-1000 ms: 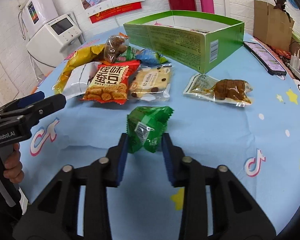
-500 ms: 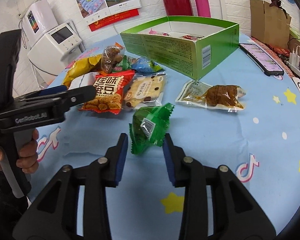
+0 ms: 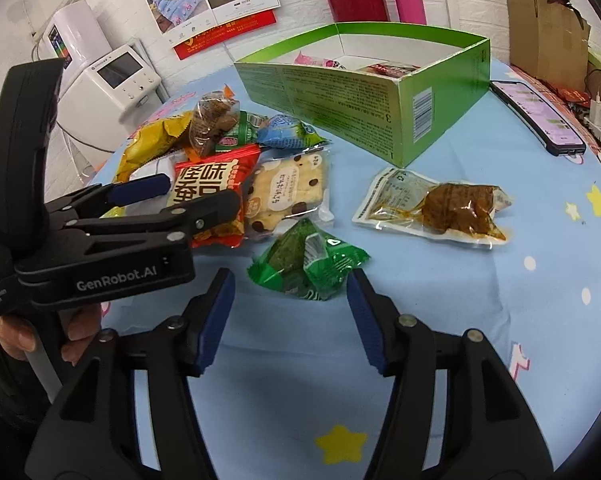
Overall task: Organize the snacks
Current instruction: 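Grasp the green wrapped snack with the right tool while the left tool grasps the red bag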
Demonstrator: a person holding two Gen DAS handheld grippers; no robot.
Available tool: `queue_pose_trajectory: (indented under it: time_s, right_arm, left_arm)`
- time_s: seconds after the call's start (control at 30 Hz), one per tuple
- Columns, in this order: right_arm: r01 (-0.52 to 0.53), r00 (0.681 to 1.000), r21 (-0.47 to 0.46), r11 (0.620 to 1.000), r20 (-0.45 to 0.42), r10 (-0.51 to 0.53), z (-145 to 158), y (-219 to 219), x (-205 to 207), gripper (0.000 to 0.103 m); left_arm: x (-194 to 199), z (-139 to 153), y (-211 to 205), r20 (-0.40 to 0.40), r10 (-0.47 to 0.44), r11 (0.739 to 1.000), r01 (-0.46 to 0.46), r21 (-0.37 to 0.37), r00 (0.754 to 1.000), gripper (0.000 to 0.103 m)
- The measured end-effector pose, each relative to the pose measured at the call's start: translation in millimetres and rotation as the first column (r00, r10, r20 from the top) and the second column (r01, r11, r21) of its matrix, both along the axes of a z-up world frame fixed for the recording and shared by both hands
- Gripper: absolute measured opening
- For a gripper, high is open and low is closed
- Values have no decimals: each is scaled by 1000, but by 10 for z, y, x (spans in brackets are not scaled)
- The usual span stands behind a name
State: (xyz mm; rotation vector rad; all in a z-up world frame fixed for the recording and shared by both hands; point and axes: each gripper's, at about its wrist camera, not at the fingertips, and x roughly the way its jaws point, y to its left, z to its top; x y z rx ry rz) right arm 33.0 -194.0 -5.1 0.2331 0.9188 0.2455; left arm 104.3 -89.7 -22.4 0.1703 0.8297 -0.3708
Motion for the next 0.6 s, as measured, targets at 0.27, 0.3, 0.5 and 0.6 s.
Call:
queue_pose_trajectory:
  time_s: [0.27, 0.3, 0.5, 0.6]
  right_arm:
    - [31, 1000, 26, 999, 4, -31, -25, -58, 47, 46]
    - [39, 999, 35, 999, 3, -40, -25, -75, 37, 45]
    - [67, 997, 40, 997, 22, -68, 36, -122, -71, 44]
    - [66, 997, 36, 997, 48, -67, 118, -116, -143, 44]
  left_arm:
    - [-2, -27, -54, 5, -27, 999, 27, 20, 1000, 75]
    - [-5, -33, -54, -9, -38, 999, 38, 10, 999, 70]
    - [-110, 31, 46, 11, -52, 999, 52, -12, 999, 15]
    - [-107, 70, 207, -48, -67, 993, 62, -104, 997, 10]
